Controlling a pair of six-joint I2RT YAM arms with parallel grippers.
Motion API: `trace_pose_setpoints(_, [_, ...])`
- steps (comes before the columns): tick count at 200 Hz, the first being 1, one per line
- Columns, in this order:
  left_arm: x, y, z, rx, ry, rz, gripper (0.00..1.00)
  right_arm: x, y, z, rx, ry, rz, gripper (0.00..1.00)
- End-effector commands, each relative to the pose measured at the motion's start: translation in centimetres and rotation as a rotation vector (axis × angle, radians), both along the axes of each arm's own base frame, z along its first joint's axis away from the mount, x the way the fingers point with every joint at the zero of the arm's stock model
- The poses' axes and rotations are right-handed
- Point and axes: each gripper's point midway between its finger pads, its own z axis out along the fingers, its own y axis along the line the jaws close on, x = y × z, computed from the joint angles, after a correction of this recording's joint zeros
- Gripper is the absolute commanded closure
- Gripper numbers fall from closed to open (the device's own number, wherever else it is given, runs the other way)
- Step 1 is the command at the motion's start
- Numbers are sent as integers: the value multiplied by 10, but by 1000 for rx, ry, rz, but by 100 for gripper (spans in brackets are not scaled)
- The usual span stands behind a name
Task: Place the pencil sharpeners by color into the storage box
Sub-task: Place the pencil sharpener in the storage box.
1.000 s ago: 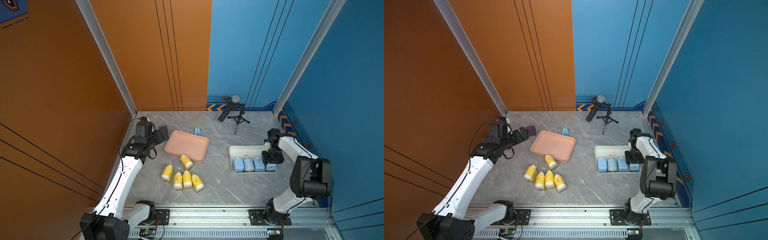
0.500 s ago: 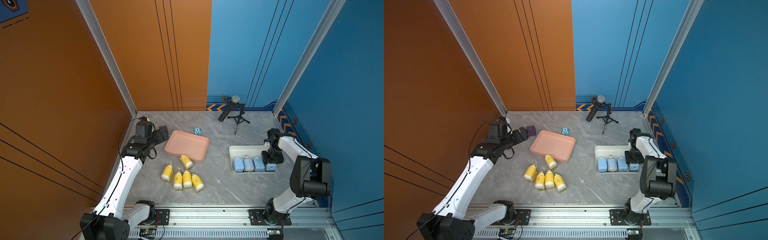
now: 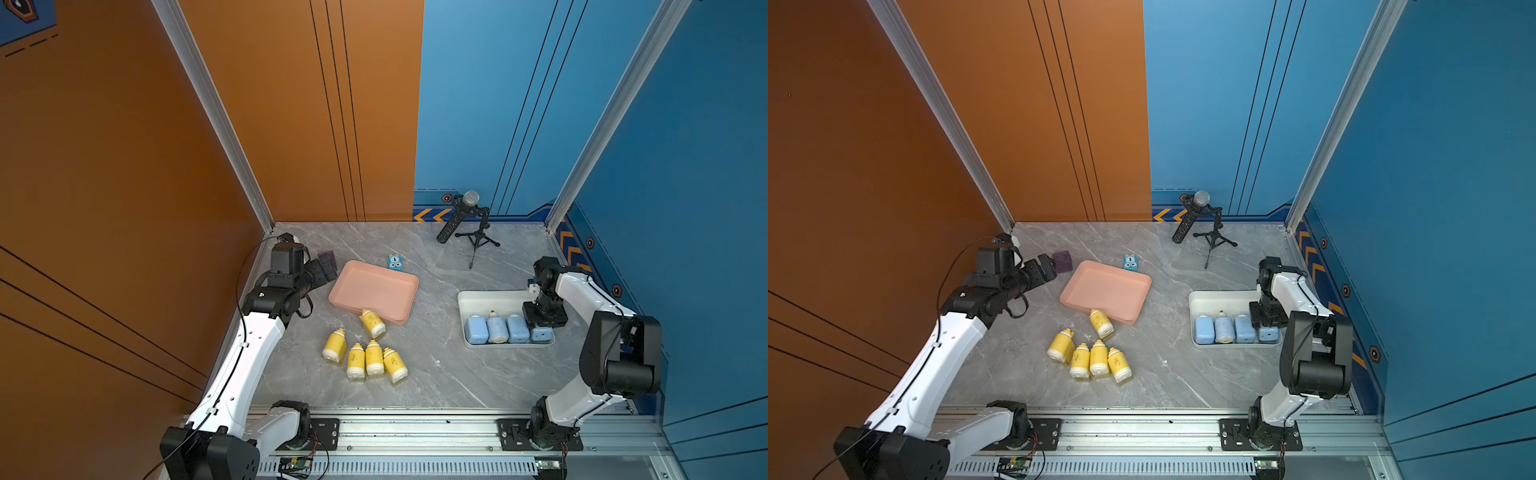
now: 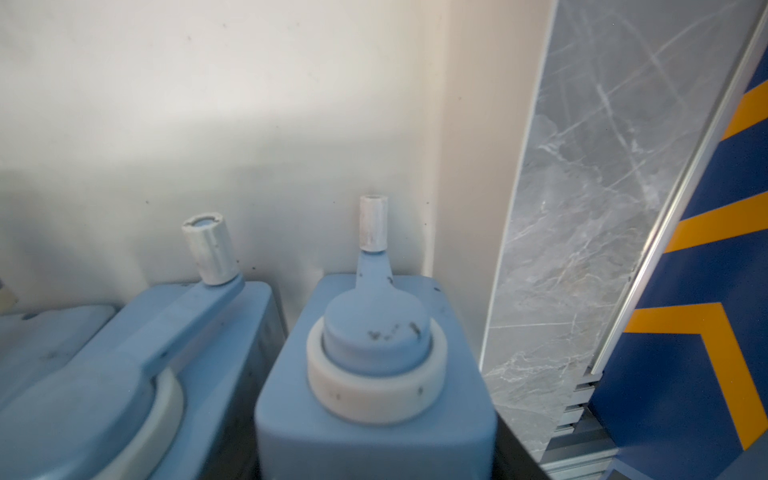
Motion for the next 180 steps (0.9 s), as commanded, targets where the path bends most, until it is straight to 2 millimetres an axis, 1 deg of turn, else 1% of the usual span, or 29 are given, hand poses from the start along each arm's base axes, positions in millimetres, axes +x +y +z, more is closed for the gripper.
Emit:
trace_pose_setpoints(1, [2, 1, 1, -8, -14, 1, 2, -6, 1, 2, 3, 29, -7, 49])
trace_pose_setpoints(67, [3, 3, 0, -8, -12, 5, 2, 3, -2, 4, 32, -13, -29, 52])
trace_pose_setpoints(109, [3, 4, 0, -7, -12, 9, 2, 6, 1, 1, 53, -27, -29, 53])
trace_pose_setpoints(180, [4, 5, 0, -14, -13, 12, 2, 14, 1, 8, 59, -75, -16, 54])
